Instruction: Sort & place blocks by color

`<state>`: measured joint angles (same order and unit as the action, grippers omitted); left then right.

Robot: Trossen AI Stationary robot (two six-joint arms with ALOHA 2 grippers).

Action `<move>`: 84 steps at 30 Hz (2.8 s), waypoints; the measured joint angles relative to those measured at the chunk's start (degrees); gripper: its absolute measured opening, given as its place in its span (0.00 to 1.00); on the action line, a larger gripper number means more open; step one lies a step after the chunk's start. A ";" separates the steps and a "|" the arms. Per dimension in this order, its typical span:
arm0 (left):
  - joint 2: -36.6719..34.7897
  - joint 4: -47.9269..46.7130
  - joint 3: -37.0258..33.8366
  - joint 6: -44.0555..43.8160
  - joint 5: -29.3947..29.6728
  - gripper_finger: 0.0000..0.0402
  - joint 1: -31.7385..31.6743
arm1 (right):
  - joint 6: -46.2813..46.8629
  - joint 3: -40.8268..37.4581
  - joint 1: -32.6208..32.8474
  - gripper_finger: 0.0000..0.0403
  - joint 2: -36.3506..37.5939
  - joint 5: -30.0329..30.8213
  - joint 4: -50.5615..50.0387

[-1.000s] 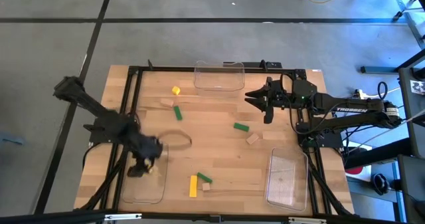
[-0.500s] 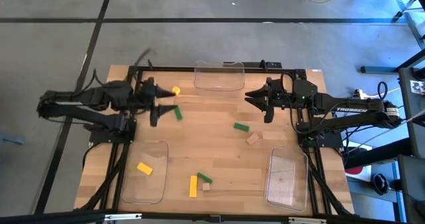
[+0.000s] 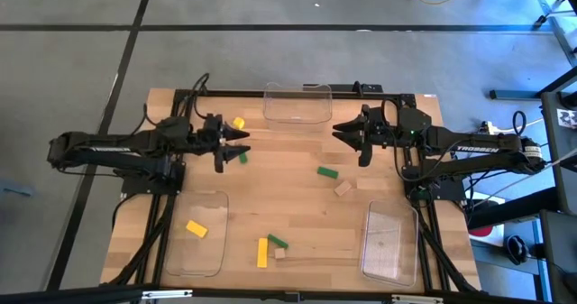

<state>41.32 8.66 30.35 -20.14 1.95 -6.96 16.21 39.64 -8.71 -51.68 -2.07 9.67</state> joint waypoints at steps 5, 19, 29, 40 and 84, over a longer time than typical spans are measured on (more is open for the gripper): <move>-0.02 1.22 0.02 1.20 0.06 0.59 -0.02 | -0.06 0.00 0.00 0.29 0.00 0.00 -0.02; 5.58 -14.89 8.59 -8.74 12.30 0.59 -5.03 | -0.16 0.00 0.00 0.29 0.00 0.02 -0.07; 27.55 -40.21 21.07 -6.26 8.58 0.59 -24.32 | 0.00 0.00 0.00 0.29 0.00 0.04 -0.47; 44.18 -37.12 21.00 -6.06 8.00 0.59 -30.33 | 0.20 0.00 0.00 0.29 -0.04 0.07 -1.09; 54.58 -32.04 20.98 -7.87 11.76 0.59 -30.38 | 0.26 0.00 0.00 0.29 -0.13 0.08 -1.40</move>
<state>95.90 -23.38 51.33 -28.01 13.71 -37.34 16.47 39.64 -8.71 -51.81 -1.98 8.27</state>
